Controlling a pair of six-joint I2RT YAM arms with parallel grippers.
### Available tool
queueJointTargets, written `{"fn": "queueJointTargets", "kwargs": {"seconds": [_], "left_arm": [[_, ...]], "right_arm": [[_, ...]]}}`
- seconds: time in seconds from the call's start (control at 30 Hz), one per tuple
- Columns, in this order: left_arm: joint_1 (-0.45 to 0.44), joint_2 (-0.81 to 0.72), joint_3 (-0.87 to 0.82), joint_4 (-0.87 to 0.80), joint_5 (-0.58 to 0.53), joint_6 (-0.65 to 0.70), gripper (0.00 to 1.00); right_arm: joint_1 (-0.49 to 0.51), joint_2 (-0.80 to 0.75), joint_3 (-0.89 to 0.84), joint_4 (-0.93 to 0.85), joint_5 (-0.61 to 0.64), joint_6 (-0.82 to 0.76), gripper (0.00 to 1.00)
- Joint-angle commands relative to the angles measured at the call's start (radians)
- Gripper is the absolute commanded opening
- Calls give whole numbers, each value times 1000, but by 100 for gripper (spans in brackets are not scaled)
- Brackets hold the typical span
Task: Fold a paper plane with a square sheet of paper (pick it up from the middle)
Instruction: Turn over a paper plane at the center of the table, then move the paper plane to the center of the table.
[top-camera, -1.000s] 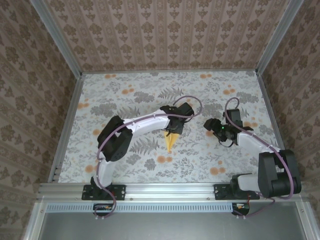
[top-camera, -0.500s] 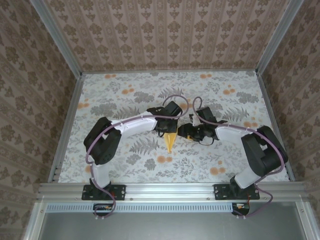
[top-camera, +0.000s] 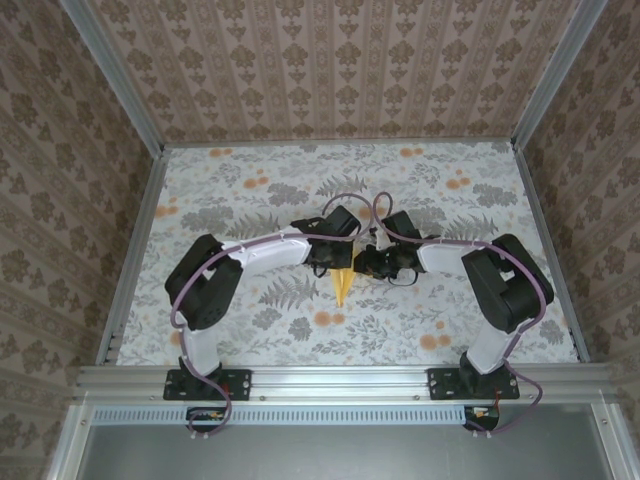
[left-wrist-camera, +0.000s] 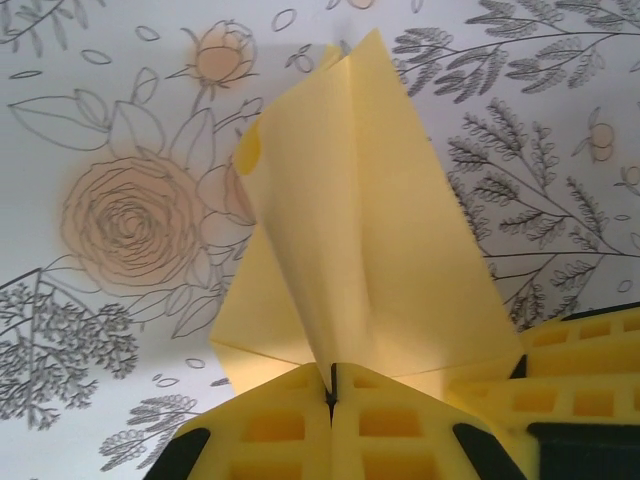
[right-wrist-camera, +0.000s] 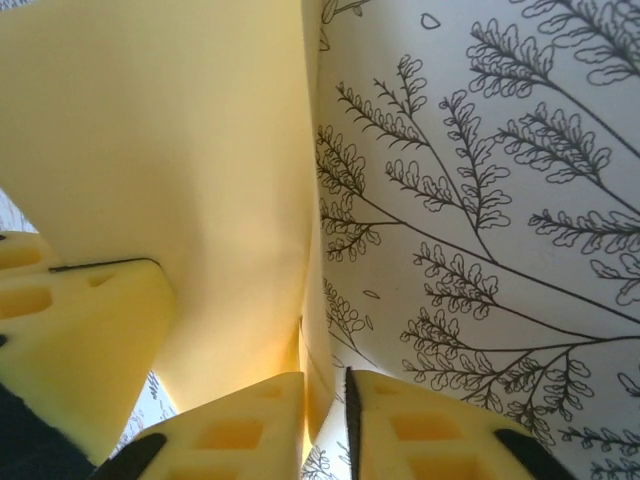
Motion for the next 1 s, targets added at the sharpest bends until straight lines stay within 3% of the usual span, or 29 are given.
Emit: {"fn": "queueJointTargets", "kwargs": {"seconds": [0.0,0.3,0.47,0.57,0.8,0.97], "left_arm": [[16,-46,-25,5,9,-25,0],[36,-57,-39,6,18,-19,1],[29,-110,-66,29,44,-11,33],[17,-167,-118,52,48,-10,47],[-55,-230,-225,157,59,41,59],[-70,-169,-200,136,38,42,57]], "right_arm": [[-1,17,16,16,9,17,15],[-1,8,9,33,12,34,9],[1,-26,-10,57,12,83,8],[4,-48,-12,42,30,109,8],[12,-59,4,-7,38,134,8],[14,-54,9,-18,38,138,7]]}}
